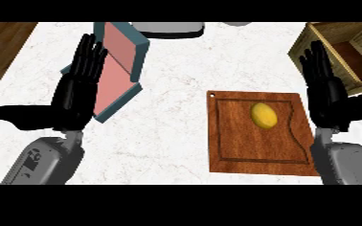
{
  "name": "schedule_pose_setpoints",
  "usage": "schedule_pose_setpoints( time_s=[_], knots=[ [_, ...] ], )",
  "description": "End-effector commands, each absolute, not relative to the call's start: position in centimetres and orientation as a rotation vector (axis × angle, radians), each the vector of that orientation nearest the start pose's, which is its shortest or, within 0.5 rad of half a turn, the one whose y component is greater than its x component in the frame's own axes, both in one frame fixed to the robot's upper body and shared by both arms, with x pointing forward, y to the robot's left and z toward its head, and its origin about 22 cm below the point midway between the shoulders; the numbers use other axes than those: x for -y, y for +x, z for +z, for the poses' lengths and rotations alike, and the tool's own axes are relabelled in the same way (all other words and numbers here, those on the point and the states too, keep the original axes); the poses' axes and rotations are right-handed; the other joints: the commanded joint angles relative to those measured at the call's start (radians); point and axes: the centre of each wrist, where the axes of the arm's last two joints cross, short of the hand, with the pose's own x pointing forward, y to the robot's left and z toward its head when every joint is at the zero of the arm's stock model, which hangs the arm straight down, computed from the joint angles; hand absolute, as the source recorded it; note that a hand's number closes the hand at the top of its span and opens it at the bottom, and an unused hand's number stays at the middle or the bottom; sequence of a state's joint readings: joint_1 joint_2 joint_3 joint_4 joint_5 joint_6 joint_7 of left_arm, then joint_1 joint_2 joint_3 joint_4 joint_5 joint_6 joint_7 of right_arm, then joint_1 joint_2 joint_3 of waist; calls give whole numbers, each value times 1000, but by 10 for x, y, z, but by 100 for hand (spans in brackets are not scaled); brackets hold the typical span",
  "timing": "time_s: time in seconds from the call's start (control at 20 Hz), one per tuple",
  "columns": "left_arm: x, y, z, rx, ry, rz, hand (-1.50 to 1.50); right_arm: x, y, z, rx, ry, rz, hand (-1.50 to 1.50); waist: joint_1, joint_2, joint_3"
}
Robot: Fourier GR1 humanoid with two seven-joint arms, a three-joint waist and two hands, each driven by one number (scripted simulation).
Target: Pick the lemon from the cutting board and place it in the basket
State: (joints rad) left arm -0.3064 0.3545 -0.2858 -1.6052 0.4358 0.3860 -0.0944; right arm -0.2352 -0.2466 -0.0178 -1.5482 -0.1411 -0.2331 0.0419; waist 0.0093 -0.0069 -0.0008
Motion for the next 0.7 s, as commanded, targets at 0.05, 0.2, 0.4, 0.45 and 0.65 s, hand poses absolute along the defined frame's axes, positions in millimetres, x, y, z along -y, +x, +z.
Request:
schedule_pose_setpoints(
  time_s=[0.05, 0.2, 0.4, 0.45, 0.65],
  knots=[
    [-220, 274, 38, 1602, -13, 31, 0, 238, 306, 89, 1783, 126, 107, 150, 12, 11, 2],
    [-244, 251, -11, 1291, 66, -10, 0, 197, 314, 116, 1868, 475, 299, 150, 82, 40, 8],
    [-258, 222, -46, 1075, 98, -83, 0, 143, 293, 112, 1802, 884, 691, 150, 83, 30, 5],
    [-264, 221, -46, 1067, 116, -70, 0, 143, 288, 114, 1798, 902, 797, 150, 50, 19, 3],
    [-282, 200, -47, 1013, 172, -48, 0, 149, 268, 105, 1806, 714, 951, -150, -4, 2, 1]
  ],
)
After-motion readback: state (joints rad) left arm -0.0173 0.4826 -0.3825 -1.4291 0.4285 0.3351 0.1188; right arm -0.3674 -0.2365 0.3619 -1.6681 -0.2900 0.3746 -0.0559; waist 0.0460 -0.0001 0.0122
